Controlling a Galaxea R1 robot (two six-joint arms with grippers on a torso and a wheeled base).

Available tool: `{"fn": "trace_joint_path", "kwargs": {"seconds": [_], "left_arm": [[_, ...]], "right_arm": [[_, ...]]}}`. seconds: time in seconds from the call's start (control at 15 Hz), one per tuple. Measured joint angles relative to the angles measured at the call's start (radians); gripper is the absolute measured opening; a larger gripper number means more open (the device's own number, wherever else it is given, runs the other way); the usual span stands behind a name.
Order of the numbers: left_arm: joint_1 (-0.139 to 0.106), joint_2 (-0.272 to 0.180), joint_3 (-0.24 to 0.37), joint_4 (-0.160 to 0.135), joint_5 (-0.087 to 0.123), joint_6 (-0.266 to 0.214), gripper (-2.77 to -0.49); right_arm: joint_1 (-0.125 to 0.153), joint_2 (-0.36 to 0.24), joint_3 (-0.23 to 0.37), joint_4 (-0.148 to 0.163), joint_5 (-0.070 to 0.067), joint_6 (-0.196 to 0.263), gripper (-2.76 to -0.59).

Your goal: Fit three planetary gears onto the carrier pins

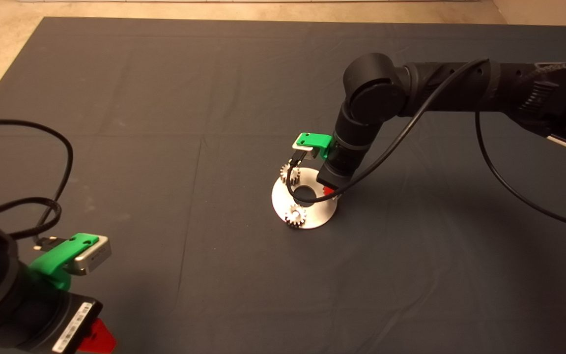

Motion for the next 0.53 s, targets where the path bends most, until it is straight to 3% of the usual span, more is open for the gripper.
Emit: {"fn": "trace_joint_path", "kwargs": {"seconds": [0.2,0.53], "left_arm": [[0.000,0.000,0.000,-0.002,0.000,0.000,-1.24],[0.000,-0.010,0.000,-0.002,0.000,0.000,-1.24]], "right_arm": [[0.000,0.001,0.000,0.000,0.004,0.000,-2.34],[0.000,0.016,-0.002,-0.003,-0.003,0.000,-2.34]]}}
